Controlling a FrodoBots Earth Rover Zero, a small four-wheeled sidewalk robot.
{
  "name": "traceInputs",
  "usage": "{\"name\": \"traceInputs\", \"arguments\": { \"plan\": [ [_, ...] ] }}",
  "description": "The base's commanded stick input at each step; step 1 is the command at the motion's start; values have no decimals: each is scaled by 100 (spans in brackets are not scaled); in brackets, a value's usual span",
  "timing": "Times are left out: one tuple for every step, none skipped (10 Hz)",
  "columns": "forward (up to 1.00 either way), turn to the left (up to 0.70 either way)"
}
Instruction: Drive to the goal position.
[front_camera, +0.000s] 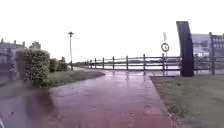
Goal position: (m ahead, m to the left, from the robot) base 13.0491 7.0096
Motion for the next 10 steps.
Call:
{"name": "traceInputs", "arguments": {
  "plan": [
    [100,-6],
    [100,-1],
    [100,-1],
    [100,-1],
    [100,8],
    [100,29],
    [100,39],
    [100,39],
    [100,39],
    [100,39]
  ]
}}
